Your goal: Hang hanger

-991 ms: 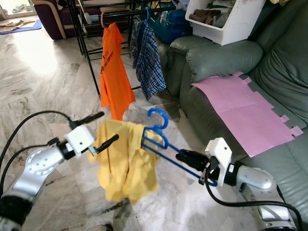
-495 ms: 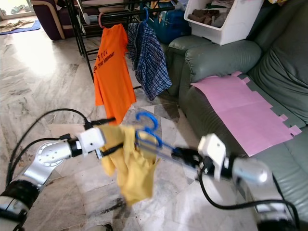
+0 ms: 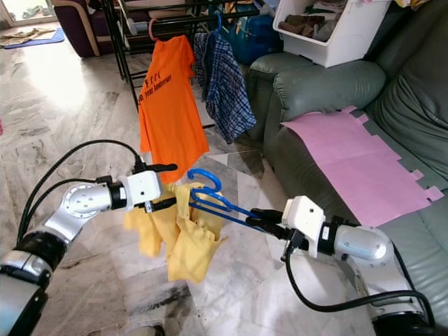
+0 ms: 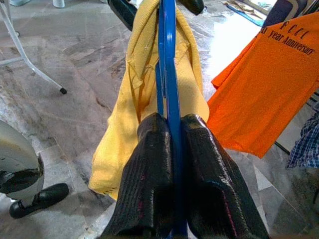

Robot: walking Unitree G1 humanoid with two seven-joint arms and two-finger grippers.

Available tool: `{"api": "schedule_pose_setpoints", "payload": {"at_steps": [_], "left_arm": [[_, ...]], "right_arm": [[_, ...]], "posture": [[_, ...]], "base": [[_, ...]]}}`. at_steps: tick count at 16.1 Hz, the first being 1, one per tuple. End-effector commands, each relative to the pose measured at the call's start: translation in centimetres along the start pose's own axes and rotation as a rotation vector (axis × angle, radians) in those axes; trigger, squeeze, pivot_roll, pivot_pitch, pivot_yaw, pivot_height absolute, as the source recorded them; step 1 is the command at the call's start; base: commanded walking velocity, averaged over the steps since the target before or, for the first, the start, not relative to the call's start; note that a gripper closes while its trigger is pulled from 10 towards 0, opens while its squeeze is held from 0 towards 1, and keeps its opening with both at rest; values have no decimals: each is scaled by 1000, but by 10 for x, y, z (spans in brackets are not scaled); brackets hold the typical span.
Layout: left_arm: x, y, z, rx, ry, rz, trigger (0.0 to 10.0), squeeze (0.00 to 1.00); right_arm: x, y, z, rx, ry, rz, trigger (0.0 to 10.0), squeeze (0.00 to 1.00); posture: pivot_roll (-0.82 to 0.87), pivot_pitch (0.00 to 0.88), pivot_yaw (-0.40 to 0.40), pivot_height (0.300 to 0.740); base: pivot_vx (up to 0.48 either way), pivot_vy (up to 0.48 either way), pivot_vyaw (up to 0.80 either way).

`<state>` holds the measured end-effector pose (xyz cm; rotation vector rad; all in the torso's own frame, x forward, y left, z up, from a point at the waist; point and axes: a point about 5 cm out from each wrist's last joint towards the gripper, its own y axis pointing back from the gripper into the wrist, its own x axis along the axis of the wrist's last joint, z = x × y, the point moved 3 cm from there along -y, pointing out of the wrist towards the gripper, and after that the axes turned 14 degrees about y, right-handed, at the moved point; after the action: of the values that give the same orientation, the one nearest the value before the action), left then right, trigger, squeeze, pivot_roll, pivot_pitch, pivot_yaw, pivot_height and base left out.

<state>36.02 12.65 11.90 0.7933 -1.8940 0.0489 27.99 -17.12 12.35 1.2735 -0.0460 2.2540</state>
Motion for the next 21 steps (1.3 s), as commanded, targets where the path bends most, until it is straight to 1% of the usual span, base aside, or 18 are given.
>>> {"api": "schedule_pose_setpoints", "payload": {"at_steps": [1, 2, 3, 4, 8, 12, 16, 19, 21], "left_arm": [[-2, 0, -1, -29, -24, -29, 4353, 0], [-4, 1, -1, -42, -30, -47, 1137, 0], [-5, 1, -1, -48, -28, -57, 0, 0], [-12, 3, 0, -62, -23, -101, 0, 0], [-16, 6, -5, -54, -36, -145, 0, 0], [-14, 3, -8, -53, -43, -146, 0, 0], [-16, 0, -3, -74, -38, -157, 0, 0], [-18, -1, 1, -84, -31, -159, 0, 0], [-22, 1, 2, -80, -31, -182, 0, 0]], "right_arm": [[4, 3, 1, -1, 23, 21, 10000, 0], [3, 3, 1, -3, 27, 19, 10000, 0], [3, 2, 1, -4, 27, 20, 10000, 0], [3, 2, 1, -4, 29, 21, 10000, 0], [3, -1, -1, -1, 31, 25, 10000, 0], [2, -2, -2, 0, 32, 25, 10000, 0], [2, -3, -4, -2, 34, 26, 10000, 0], [2, -4, -1, -16, 44, 27, 10000, 0], [1, -5, 8, -79, 74, 13, 10000, 0]], "posture": [[-34, 89, -49, 740], [-34, 89, -49, 740], [-34, 89, -49, 740], [-33, 89, -49, 740], [-33, 89, -48, 740], [-36, 91, -47, 740], [-40, 90, -47, 740], [-41, 90, -49, 740], [-37, 90, -50, 740]], "base": [[0, 0, 0], [0, 0, 0], [0, 0, 0], [0, 0, 0], [0, 0, 0], [0, 0, 0], [0, 0, 0], [0, 0, 0], [0, 0, 0]]}}
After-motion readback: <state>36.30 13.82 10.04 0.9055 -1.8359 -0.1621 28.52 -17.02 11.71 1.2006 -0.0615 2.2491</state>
